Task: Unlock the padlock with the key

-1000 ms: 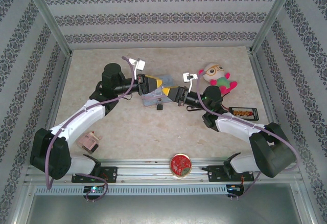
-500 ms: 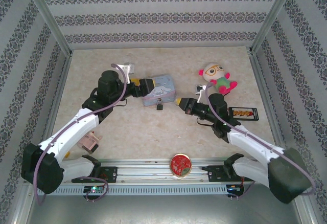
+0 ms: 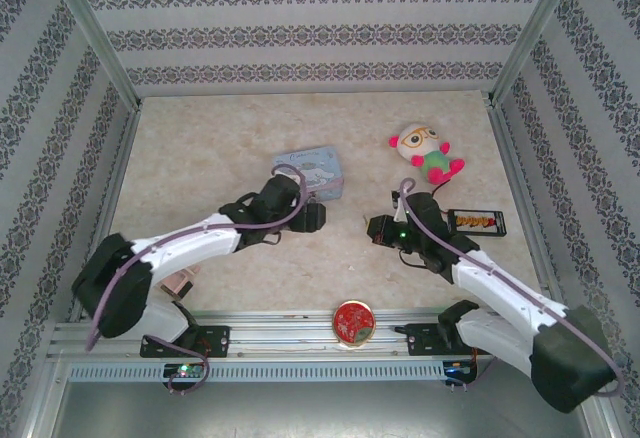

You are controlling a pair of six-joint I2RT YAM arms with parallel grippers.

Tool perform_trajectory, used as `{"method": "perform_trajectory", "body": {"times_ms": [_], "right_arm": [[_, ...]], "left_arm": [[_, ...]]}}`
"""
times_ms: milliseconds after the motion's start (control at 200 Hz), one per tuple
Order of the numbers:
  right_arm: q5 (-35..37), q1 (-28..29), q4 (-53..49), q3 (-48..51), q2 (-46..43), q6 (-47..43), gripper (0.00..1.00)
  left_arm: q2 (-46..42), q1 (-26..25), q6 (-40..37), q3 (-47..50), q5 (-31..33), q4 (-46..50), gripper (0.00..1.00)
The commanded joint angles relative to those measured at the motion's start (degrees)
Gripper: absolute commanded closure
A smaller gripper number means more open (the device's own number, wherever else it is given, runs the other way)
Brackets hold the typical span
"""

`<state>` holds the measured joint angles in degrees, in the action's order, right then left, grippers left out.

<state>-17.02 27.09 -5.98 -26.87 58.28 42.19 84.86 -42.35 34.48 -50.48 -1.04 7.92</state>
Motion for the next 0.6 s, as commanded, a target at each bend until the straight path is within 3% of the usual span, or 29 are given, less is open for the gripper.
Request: {"method": "perform_trajectory", "body": {"times_ms": [0, 370, 595], "right_arm": [[-3.5, -0.4, -0.7, -2.4, 4.0, -3.6, 1.00], [-5.9, 0.0, 2.5, -5.6, 12.6, -6.4, 1.00], [-5.4, -0.1, 2.9, -6.7, 13.7, -6.5, 1.00]], "left_arm": [[5.0, -1.5, 2.1, -4.5, 3.8, 1.8, 0.18], [17.2, -1.7, 2.7, -13.4, 16.2, 5.6, 0.29], [23.3, -1.3, 2.1, -18.3, 17.5, 6.6, 0.33]]}}
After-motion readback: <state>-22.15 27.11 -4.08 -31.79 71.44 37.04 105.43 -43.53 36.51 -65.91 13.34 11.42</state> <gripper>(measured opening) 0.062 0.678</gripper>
